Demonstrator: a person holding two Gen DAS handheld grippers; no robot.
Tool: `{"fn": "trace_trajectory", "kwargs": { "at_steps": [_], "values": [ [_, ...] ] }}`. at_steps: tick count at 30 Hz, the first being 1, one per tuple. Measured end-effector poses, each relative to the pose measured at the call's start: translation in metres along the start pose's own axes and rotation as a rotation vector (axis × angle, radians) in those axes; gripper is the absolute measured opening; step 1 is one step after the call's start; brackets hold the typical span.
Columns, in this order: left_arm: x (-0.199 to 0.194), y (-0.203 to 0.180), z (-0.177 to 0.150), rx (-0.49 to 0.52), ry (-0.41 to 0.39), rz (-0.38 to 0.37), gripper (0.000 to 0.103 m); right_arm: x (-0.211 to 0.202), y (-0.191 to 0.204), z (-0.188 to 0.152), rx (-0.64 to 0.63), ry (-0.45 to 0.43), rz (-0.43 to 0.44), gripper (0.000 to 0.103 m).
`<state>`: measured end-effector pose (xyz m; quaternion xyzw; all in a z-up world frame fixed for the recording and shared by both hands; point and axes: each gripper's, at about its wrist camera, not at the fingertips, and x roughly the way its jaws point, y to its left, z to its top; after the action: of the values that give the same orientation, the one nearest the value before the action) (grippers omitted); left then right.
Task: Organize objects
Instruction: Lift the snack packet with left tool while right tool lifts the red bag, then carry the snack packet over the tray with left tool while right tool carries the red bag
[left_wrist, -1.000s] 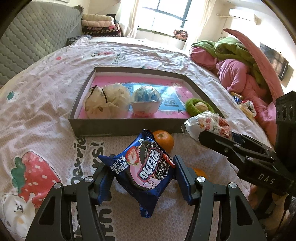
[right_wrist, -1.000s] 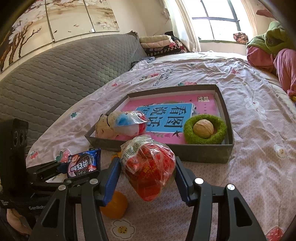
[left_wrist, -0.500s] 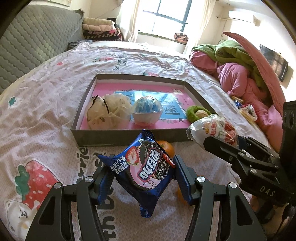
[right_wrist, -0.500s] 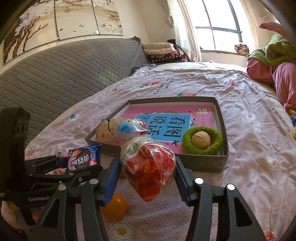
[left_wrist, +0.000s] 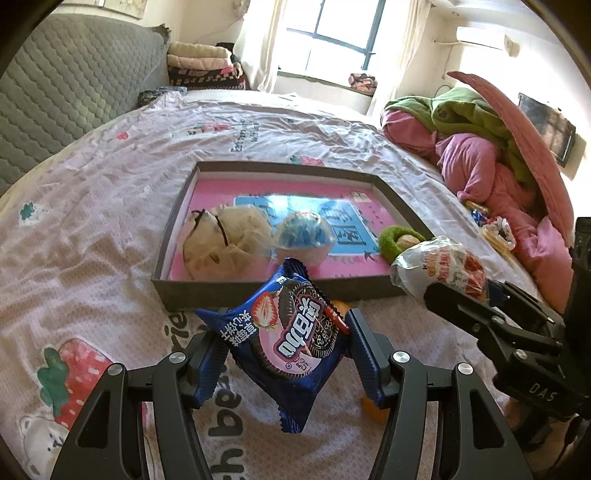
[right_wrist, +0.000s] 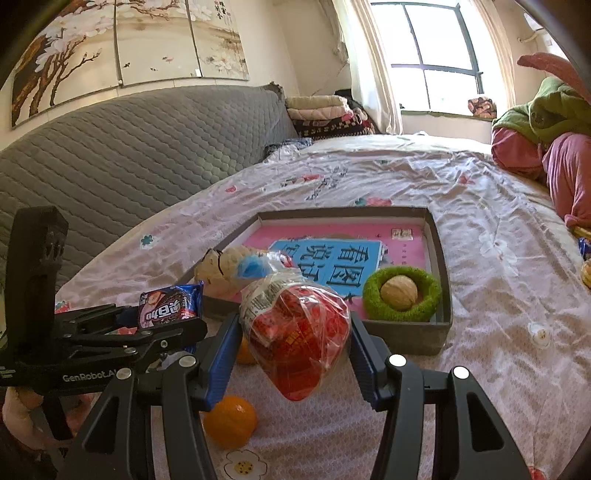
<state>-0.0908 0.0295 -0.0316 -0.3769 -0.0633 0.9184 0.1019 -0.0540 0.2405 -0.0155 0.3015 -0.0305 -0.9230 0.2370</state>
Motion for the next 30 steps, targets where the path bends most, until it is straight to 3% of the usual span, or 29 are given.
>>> {"fn": "trace_trajectory", "kwargs": {
  "at_steps": [30],
  "values": [
    [0.003,0.023,0.064,0.071,-0.124,0.049,0.063,0.003,-0.007,0.041,-0.081,-0.113,-0.057,0.056]
  ]
}}
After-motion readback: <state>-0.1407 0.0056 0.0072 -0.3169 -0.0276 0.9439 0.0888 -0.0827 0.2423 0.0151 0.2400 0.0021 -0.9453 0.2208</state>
